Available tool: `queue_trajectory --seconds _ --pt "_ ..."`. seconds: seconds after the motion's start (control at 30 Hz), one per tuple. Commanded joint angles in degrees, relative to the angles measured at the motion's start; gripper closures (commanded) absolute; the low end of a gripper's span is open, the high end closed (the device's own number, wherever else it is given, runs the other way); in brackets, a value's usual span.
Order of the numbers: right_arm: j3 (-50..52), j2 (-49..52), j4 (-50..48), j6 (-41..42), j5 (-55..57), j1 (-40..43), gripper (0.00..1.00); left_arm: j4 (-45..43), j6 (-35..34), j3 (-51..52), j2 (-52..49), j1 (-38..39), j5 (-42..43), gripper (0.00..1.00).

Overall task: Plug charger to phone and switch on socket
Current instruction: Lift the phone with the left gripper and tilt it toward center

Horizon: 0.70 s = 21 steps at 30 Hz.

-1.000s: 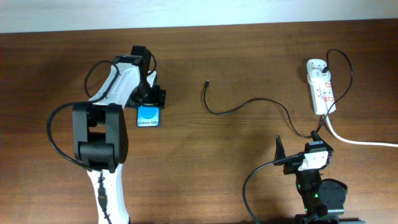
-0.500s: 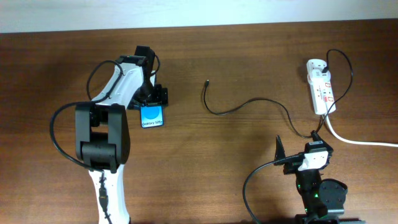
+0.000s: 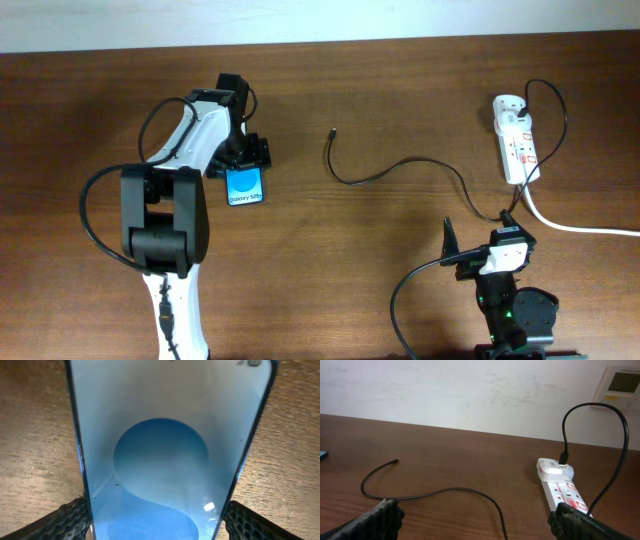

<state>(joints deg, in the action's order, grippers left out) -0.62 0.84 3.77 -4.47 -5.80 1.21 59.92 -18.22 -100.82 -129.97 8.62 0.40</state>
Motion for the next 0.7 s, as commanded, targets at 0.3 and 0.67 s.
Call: queue_trajectory --seconds 0.3,0.67 --pt "0.3 -0.5 0.3 0.4 0.1 -0.5 0.02 -0.9 4.2 -0.4 -1.0 0.2 -0.2 0.15" --pt "0.3 -0.5 0.3 0.4 0.1 -0.5 0.02 3.0 4.2 -5.2 -0.9 0.2 -0.2 0.24"
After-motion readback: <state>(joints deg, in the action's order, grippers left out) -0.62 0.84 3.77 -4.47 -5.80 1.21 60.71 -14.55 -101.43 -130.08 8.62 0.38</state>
